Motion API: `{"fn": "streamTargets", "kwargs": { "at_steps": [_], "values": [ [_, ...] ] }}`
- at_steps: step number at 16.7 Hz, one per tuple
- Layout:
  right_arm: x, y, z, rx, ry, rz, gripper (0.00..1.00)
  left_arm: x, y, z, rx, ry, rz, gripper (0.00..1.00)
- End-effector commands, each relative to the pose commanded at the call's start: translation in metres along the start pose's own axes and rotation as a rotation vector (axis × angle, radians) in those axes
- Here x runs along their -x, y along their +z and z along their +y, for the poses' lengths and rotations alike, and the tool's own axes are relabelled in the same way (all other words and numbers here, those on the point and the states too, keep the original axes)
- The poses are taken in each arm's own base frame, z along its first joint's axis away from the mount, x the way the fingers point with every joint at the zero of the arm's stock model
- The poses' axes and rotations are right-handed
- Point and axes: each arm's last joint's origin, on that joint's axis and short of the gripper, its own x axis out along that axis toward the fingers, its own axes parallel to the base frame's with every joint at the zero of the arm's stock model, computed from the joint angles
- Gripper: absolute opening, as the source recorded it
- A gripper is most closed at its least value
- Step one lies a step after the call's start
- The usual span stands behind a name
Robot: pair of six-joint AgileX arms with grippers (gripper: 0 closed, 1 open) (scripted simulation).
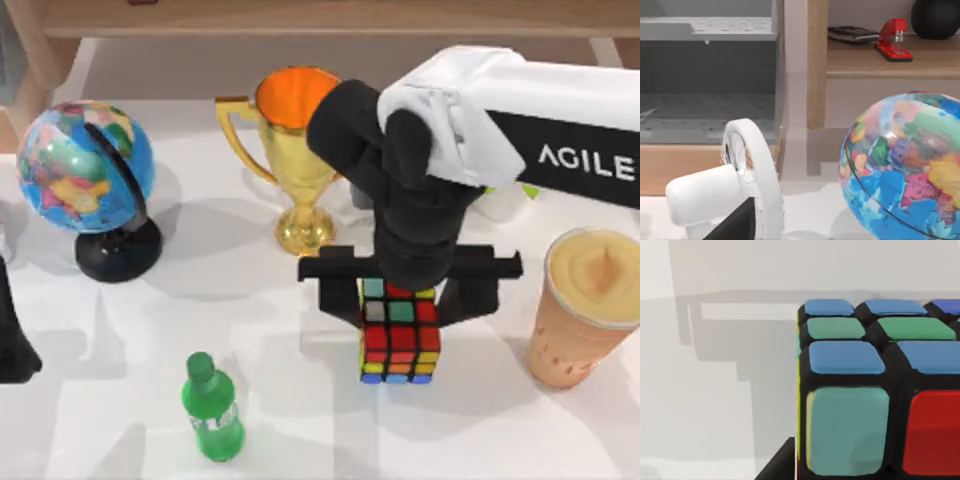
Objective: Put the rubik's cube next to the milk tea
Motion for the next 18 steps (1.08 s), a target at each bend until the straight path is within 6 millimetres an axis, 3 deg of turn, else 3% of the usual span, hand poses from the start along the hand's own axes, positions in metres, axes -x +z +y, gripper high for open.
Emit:
{"fn": "streamTargets", "kwargs": {
  "at_steps": [5,18],
  "values": [
    [-0.0044,0.0,-0.0009,-0.001,-0.011,0.01,0.0,0.0,0.0,0.0,0.0,0.0,0.0,1.0],
    [-0.0044,0.0,-0.0009,-0.001,-0.011,0.01,0.98,0.0,0.0,0.0,0.0,0.0,0.0,1.0]
  ]
}}
